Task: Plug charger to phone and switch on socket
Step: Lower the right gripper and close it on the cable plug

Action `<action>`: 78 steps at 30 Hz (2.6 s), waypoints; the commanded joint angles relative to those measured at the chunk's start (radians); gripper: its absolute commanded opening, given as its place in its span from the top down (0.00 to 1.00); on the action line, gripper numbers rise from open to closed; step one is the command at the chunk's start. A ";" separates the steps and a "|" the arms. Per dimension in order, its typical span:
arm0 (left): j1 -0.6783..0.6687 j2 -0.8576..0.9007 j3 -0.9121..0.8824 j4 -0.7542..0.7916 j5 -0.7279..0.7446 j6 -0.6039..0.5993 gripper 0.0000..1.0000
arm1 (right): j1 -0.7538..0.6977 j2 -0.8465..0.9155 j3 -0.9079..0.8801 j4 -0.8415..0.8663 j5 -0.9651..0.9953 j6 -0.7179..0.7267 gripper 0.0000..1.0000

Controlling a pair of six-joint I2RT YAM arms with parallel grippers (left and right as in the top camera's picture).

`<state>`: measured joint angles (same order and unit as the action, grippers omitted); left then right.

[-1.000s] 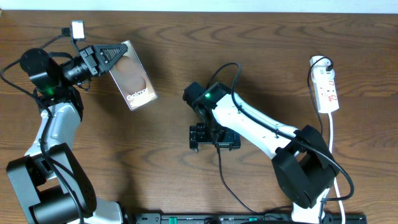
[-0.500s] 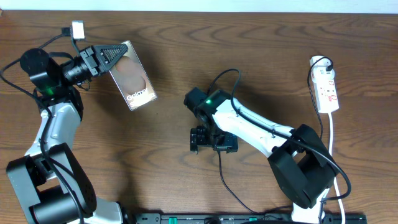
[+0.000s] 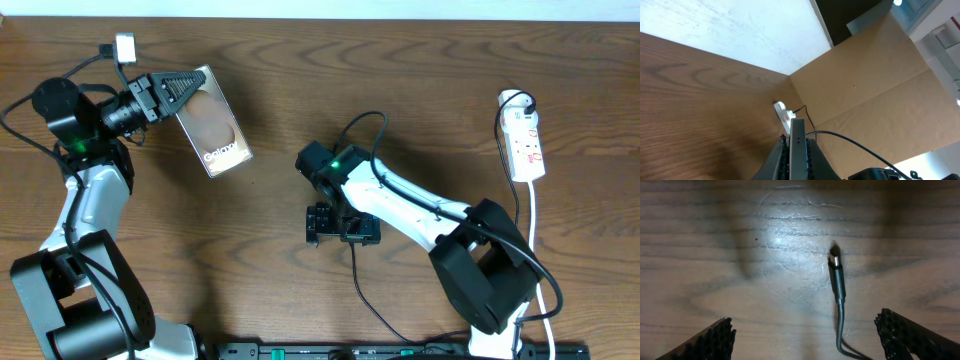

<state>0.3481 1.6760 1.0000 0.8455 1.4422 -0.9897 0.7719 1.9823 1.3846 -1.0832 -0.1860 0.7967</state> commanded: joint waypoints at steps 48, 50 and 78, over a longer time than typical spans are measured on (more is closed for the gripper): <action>0.002 -0.013 0.019 0.009 0.016 0.010 0.92 | -0.001 0.068 -0.068 0.081 0.054 -0.043 0.50; 0.002 -0.013 0.019 0.009 0.016 0.010 0.93 | -0.007 0.068 -0.068 0.082 0.054 -0.043 0.59; 0.002 -0.013 0.019 0.009 0.016 0.010 0.92 | -0.011 0.068 -0.068 0.073 0.045 -0.043 0.94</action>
<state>0.3481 1.6760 0.9997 0.8455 1.4422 -0.9894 0.7631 2.0354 1.3338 -1.0248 -0.1448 0.7597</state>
